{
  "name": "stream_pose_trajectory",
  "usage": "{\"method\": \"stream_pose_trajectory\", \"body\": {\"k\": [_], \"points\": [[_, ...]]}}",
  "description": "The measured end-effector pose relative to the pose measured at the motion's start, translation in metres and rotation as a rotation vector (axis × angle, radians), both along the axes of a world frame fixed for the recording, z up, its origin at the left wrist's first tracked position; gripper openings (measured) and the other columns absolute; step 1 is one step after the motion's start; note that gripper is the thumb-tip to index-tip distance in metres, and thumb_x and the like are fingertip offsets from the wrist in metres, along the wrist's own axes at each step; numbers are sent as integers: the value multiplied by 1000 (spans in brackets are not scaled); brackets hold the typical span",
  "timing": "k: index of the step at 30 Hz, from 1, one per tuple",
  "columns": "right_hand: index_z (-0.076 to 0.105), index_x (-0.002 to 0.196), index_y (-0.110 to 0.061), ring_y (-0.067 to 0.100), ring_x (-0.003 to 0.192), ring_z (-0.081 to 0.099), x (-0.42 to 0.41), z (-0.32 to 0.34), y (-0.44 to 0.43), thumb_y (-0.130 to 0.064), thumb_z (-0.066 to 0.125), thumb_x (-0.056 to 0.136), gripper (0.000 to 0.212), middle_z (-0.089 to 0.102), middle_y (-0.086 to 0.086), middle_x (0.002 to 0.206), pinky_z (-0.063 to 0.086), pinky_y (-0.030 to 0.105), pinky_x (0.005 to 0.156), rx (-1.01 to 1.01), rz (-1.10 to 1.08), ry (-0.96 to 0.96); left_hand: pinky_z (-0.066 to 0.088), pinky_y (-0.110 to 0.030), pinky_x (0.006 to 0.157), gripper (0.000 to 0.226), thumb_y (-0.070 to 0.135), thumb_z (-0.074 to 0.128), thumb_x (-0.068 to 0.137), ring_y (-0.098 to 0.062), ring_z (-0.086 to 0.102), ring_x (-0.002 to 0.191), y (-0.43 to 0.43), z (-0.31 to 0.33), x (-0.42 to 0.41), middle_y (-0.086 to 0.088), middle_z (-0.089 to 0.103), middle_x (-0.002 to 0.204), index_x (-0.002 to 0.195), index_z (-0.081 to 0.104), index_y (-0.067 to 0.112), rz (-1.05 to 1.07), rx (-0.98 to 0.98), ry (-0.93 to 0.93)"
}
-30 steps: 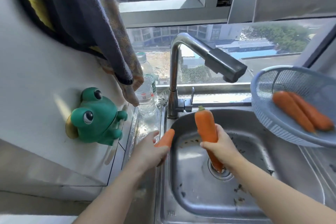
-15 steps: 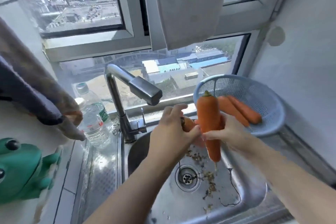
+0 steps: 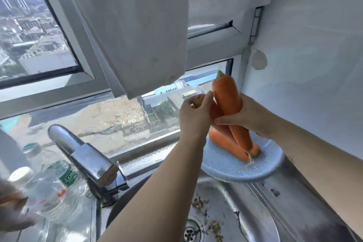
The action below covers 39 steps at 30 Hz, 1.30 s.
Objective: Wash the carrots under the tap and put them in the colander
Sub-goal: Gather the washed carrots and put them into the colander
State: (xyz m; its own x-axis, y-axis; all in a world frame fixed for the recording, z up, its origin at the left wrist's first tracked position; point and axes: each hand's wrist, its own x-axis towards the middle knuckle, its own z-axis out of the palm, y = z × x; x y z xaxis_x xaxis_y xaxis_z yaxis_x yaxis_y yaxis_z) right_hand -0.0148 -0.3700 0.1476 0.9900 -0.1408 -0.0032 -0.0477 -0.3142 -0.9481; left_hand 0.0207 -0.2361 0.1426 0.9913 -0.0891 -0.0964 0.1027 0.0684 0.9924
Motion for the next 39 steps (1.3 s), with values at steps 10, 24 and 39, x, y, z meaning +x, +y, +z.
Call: {"method": "stream_pose_trajectory", "body": {"k": [10,24,39], "points": [[47,126,-19,20,96,57,45,-78,-49,-24,85,65,72,60,-1,109,44,32,84,-482,-257,110,42,-32,101,52,36,62,90,-22,52,121,-7,-65,27,-9,49,137,136,47,16,-158,591,-239],[-17,150,-30,31,147,-11,65,-151,-49,-50,51,92,92,-17,5,160,0,66,112,-819,31,564,58,-49,79,57,22,62,91,-23,57,71,15,-108,23,-13,54,118,143,37,19,-245,470,286],[-21,149,-27,34,143,26,62,-154,-57,-47,63,87,107,15,13,160,29,56,112,-788,17,515,55,-56,81,49,16,60,91,-45,66,91,22,-119,19,-16,58,118,137,43,17,-209,315,276]]}}
